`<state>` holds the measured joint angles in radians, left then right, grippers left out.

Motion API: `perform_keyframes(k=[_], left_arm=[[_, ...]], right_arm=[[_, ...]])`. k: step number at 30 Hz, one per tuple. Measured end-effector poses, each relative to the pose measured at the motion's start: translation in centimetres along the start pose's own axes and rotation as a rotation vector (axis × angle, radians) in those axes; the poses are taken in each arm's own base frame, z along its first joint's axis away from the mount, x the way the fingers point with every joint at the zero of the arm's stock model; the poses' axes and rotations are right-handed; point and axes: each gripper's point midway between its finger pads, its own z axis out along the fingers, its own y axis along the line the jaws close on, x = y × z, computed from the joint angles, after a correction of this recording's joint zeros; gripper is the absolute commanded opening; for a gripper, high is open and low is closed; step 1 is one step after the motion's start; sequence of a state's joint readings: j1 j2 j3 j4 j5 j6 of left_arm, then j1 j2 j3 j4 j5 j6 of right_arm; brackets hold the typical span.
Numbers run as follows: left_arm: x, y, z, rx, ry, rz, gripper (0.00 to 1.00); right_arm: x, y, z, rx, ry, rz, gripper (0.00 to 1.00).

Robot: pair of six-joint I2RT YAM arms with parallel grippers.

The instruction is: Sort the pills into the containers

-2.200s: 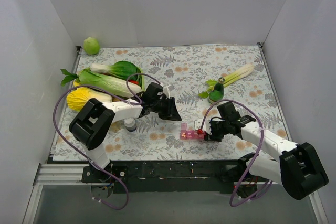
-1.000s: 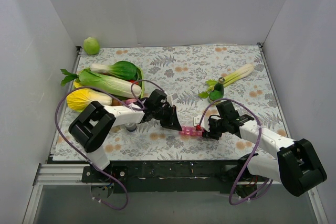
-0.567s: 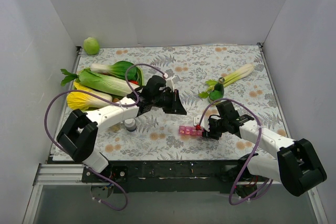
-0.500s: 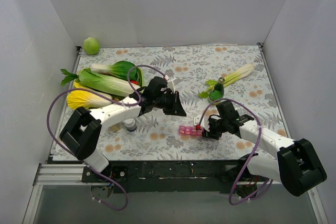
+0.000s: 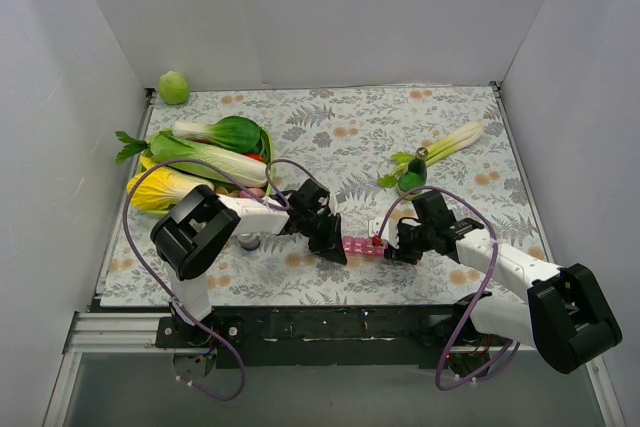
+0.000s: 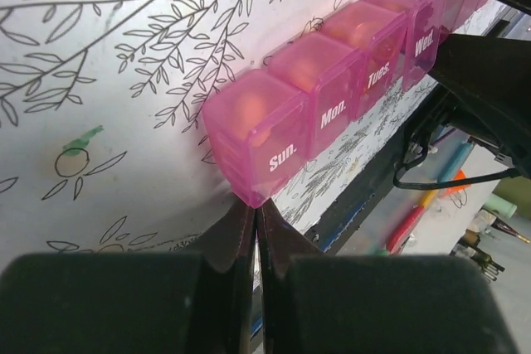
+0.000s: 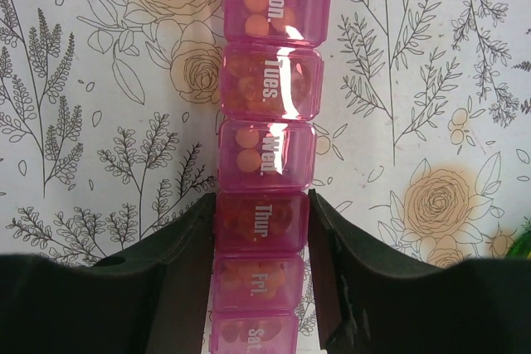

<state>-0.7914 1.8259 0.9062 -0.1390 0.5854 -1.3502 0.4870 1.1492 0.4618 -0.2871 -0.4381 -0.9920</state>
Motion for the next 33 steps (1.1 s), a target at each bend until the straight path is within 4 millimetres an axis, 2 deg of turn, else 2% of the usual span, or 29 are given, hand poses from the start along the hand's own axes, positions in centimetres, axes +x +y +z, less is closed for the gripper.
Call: perform_keyframes(k=[3, 6, 7, 9, 10, 12, 13, 15, 16, 18, 19, 21, 22, 27, 29, 30, 33], left_arm=[[-0.2, -0.1, -0.2, -0.007, -0.013, 0.005, 0.00], [-0.4, -0.3, -1.0, -0.023, -0.034, 0.016, 0.02], [-0.5, -0.6, -1.5, -0.023, -0.044, 0.022, 0.02], [-0.8, -1.5, -2.6, -0.015, -0.071, 0.040, 0.04], [-1.0, -2.2, -3.4, -0.008, -0.093, 0.055, 0.05], [-1.4, -3.5, -4.8, 0.009, -0.134, 0.083, 0.11], [-1.7, -4.4, -5.8, 0.022, -0.164, 0.104, 0.15], [-2.4, -5.5, -7.3, 0.030, -0.220, 0.135, 0.24], [-2.6, -6.0, -8.1, 0.028, -0.250, 0.151, 0.38], [-3.4, -7.0, -10.0, 0.021, -0.329, 0.191, 0.56], [-3.7, -7.5, -11.2, 0.017, -0.372, 0.211, 0.71], [-4.6, -8.6, -13.8, 0.006, -0.471, 0.253, 0.90], [-5.1, -9.3, -15.3, 0.006, -0.530, 0.273, 0.98], [-6.3, -12.1, -24.6, 0.010, -0.858, 0.335, 0.98], [-6.2, -13.2, -28.6, 0.011, -0.980, 0.353, 0.98], [-6.2, -13.6, -30.0, 0.008, -1.022, 0.358, 0.98], [-6.0, -14.8, -34.1, -0.019, -1.121, 0.367, 0.98]], right_arm=[[0.0, 0.0, 0.0, 0.002, 0.001, -0.001, 0.25], [0.1, 0.0, 0.0, 0.004, 0.004, -0.001, 0.31], [0.1, 0.0, 0.0, 0.005, 0.004, -0.002, 0.40], [0.1, 0.0, 0.0, 0.005, 0.004, -0.001, 0.50], [0.1, 0.0, 0.0, 0.004, 0.004, -0.001, 0.65], [0.1, 0.0, 0.0, 0.001, 0.004, 0.004, 0.82], [-0.1, -0.2, -0.1, 0.005, 0.001, 0.005, 0.90], [-0.2, -0.5, -0.3, 0.009, 0.013, 0.016, 0.92], [-0.1, -0.5, -0.4, 0.006, 0.020, 0.023, 0.93], [0.0, 0.0, -0.8, -0.013, 0.040, 0.043, 0.94], [-0.1, 0.0, -1.0, -0.018, 0.046, 0.051, 0.94], [-0.8, -0.4, -1.8, -0.012, 0.045, 0.057, 0.95], [-1.5, -0.8, -2.4, -0.003, 0.041, 0.061, 0.95], [-7.6, -5.4, -7.4, 0.133, -0.052, 0.070, 0.98], [-10.0, -7.7, -10.8, 0.235, -0.107, 0.103, 0.98], [-10.8, -8.8, -12.5, 0.290, -0.130, 0.120, 0.98], [-12.3, -11.9, -18.9, 0.519, -0.183, 0.224, 0.98]])
